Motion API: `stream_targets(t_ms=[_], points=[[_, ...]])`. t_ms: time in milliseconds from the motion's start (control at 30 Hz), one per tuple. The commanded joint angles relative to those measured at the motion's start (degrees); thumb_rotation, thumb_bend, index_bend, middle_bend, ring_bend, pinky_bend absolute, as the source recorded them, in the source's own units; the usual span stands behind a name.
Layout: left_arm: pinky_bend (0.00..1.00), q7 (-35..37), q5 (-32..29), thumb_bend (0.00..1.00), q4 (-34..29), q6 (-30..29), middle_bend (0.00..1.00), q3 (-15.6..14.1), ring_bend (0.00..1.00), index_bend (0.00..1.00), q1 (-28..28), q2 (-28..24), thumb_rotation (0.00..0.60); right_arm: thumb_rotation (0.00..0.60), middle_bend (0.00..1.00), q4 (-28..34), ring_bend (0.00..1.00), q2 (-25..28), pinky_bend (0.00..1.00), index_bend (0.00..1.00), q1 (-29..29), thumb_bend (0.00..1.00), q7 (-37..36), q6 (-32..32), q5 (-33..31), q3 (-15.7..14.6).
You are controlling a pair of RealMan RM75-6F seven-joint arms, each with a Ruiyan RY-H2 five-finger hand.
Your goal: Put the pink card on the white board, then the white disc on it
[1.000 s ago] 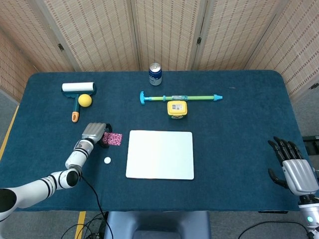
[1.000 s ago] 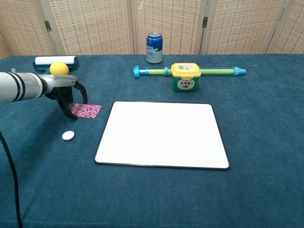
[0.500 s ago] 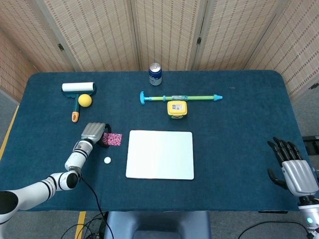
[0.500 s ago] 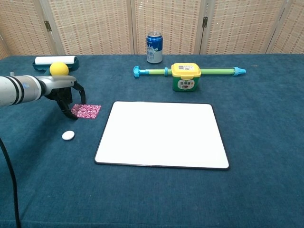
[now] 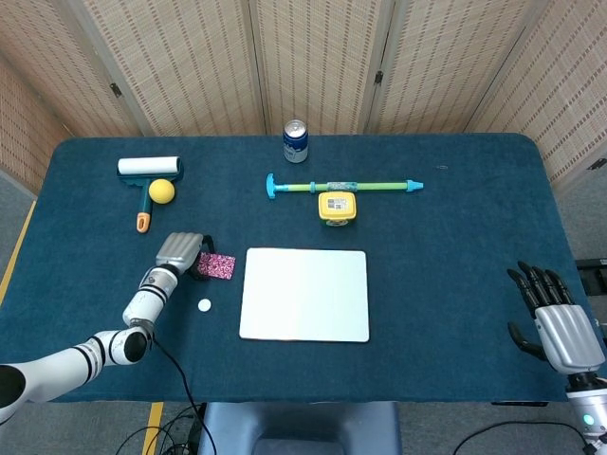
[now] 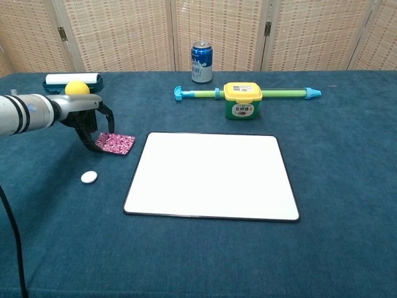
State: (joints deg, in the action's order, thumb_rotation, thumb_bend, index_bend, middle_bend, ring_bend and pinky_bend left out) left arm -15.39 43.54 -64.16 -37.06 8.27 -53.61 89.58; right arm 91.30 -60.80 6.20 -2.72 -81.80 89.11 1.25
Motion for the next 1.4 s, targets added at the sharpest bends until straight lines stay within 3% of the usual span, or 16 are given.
stream_targets(t_ms=[33, 400, 633, 700, 800, 967, 1400], points=[[1.00, -1.7, -1.2, 0.23, -3.6, -1.9, 1.00, 0.5, 1.00, 0.44, -0.1, -2.1, 0.600, 0.600, 0.00, 0.0, 0.00, 0.1, 0.00, 0.00, 0.1, 0.32, -0.2, 0.0, 0.3, -0.1], [1.00, -11.6, -9.6, 0.23, -18.5, -10.3, 1.00, 1.2, 1.00, 0.43, -2.9, -6.2, 0.600, 0.600, 0.00, -0.3, 0.00, 1.2, 0.00, 0.00, 0.3, 0.32, -3.6, -0.2, 2.1, -0.9], [1.00, -18.8, -15.3, 0.23, -24.8, -17.3, 1.00, 1.6, 1.00, 0.42, -5.9, -2.8, 0.600, 0.600, 0.00, -1.6, 0.00, 3.0, 0.00, 0.00, -0.2, 0.32, -9.8, -2.1, 4.1, -1.5], [1.00, -21.1, -16.6, 0.23, -26.1, -19.8, 1.00, 1.9, 1.00, 0.42, -7.1, -0.5, 0.600, 0.600, 0.00, -2.6, 0.00, 4.3, 0.00, 0.00, -1.3, 0.32, -14.8, -4.6, 4.3, -1.4], [1.00, -22.3, -17.6, 0.23, -26.2, -22.3, 1.00, 2.6, 1.00, 0.42, -7.8, 2.7, 0.600, 0.600, 0.00, -5.2, 0.00, 5.2, 0.00, 0.00, -3.8, 0.32, -22.2, -9.8, 3.1, -0.5], [1.00, -23.4, -18.6, 0.23, -22.9, -21.7, 1.00, 3.1, 1.00, 0.42, -9.1, 7.7, 0.600, 0.600, 0.00, -9.4, 0.00, 5.1, 0.00, 0.00, -6.7, 0.32, -30.6, -14.3, 0.3, 1.0], [1.00, -24.1, -19.2, 0.23, -15.4, -17.8, 1.00, 5.2, 1.00, 0.39, -11.5, 13.3, 0.600, 0.600, 0.00, -12.0, 0.00, 5.2, 0.00, 0.00, -7.0, 0.32, -34.7, -13.4, 0.5, 1.2]])
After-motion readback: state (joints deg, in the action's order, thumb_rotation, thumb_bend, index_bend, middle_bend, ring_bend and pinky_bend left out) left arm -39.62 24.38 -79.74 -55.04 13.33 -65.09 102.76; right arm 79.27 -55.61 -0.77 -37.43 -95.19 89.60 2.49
